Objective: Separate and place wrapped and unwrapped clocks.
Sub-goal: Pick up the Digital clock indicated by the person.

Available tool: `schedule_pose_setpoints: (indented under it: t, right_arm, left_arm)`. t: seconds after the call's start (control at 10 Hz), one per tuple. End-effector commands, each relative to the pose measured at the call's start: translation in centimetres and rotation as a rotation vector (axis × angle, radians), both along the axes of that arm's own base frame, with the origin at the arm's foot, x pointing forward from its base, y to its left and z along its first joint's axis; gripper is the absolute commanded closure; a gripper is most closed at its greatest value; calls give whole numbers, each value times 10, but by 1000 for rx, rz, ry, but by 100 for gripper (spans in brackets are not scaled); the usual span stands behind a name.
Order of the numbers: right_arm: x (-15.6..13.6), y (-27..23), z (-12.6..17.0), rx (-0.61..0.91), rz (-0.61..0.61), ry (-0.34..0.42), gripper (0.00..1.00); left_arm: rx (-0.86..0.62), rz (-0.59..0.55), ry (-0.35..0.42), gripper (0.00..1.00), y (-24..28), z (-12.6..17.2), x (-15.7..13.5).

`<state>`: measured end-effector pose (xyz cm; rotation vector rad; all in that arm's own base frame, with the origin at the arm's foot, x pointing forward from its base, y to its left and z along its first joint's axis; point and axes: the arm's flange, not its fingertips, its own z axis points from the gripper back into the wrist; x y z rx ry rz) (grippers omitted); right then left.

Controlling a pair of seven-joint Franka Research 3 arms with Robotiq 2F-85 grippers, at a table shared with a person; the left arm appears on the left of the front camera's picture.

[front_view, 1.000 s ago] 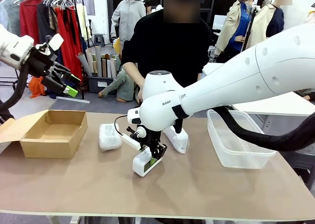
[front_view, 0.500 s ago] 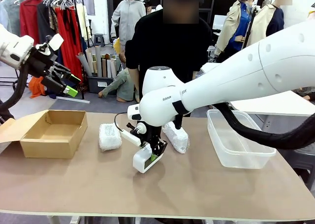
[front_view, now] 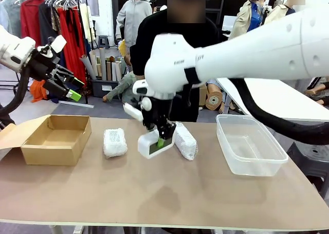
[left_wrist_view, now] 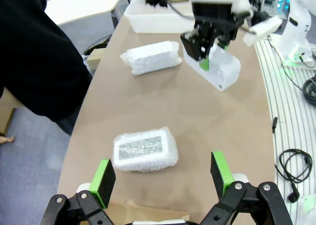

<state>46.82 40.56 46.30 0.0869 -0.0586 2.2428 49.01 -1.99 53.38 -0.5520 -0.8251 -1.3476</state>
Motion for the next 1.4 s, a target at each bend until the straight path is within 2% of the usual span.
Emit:
schedule_pose_setpoints:
  t: [0.0,0.3,0.6,0.8,1.1,1.2,1.3]
  right_arm:
    - [0,13,41,-24,-139,-5,100]
    - [0,21,104,-80,-289,-34,100]
    - [-1,18,166,-46,-386,-137,100]
    - [-5,10,197,-17,-430,-199,100]
    - [-8,-2,215,7,-463,-255,100]
    - [-8,-1,206,22,-414,-201,100]
    - [-8,-1,206,22,-414,-201,100]
  left_arm:
    - [-10,2,1,0,0,1,0]
    - [-10,2,1,0,0,1,0]
    - [-10,2,1,0,0,1,0]
    - [-10,2,1,0,0,1,0]
    - [-10,2,1,0,0,1,0]
    - [-10,2,1,0,0,1,0]
    - [-10,2,1,0,0,1,0]
